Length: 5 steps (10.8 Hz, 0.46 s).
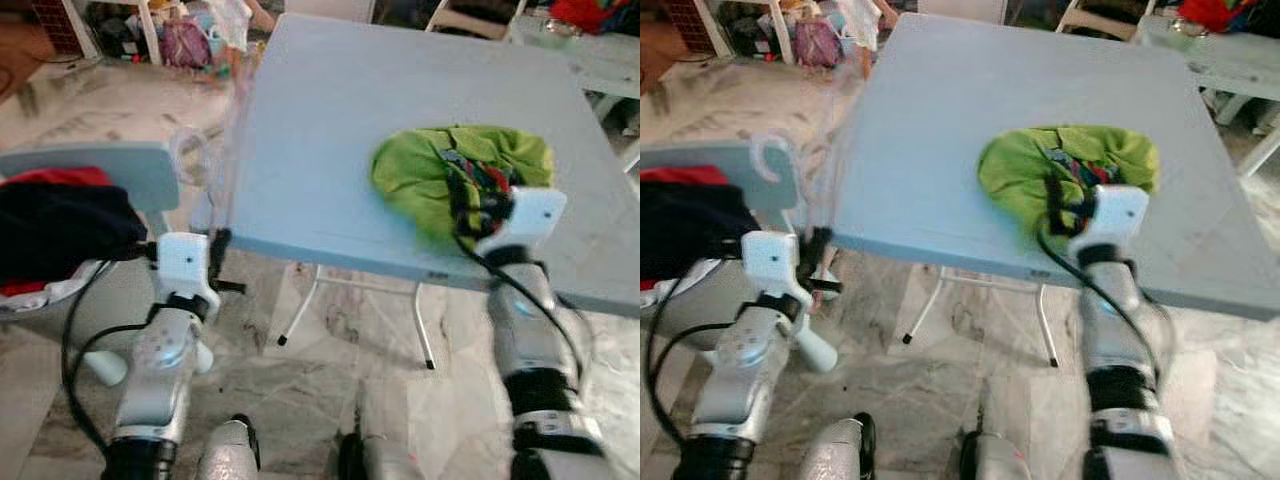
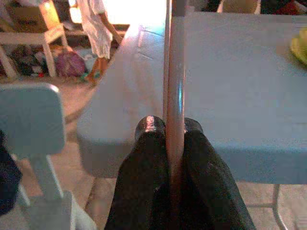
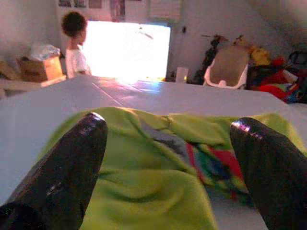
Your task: Hang hanger
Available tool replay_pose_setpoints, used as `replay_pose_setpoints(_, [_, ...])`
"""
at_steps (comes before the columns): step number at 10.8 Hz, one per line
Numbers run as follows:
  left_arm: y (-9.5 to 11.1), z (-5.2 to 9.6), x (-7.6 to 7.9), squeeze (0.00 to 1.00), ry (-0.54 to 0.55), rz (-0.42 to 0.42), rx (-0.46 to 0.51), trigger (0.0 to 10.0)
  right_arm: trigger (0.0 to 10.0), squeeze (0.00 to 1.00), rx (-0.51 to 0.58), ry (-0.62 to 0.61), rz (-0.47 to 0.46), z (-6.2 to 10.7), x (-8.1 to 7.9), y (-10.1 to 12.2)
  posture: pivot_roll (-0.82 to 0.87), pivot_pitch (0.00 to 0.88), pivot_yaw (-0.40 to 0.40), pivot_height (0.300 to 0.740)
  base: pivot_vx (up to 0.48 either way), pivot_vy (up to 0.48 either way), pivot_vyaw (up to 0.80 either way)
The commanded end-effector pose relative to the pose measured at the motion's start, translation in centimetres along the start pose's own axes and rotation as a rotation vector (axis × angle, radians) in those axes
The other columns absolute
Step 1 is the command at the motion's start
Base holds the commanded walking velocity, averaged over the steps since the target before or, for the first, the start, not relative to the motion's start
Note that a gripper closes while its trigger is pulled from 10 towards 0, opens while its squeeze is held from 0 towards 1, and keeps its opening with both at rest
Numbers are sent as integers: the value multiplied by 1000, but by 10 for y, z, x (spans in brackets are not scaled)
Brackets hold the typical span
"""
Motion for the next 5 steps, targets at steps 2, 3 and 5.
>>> replay_pose_setpoints(2, [2, -5, 8, 0, -11, 11, 2, 10000, 10000, 0, -24, 33, -38, 6, -11, -3, 45, 71, -57, 740, 0, 0, 0])
replay_pose_setpoints(3, [2, -6, 11, 0, -8, 19, -4, 10000, 10000, 0, -42, 34, -59, 11, -14, -4, 43, 78, -59, 740, 0, 0, 0])
replay_pose_setpoints(5, [-1, -4, 14, 0, -21, 23, -10, 10000, 10000, 0, -51, 10, -41, 13, -10, -2, 39, 88, -57, 740, -291, 0, 0])
Point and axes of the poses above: a point about 5 cm out from each wrist's last joint towards the gripper, its own z axis pointing back from the gripper into the wrist, its own y axis along the axis of the wrist's last joint, x = y × z, the point moved 4 cm from there along -z, pointing out of the wrist towards the gripper, and after that the axes turned 6 degrees about z, right-handed, at the moved point
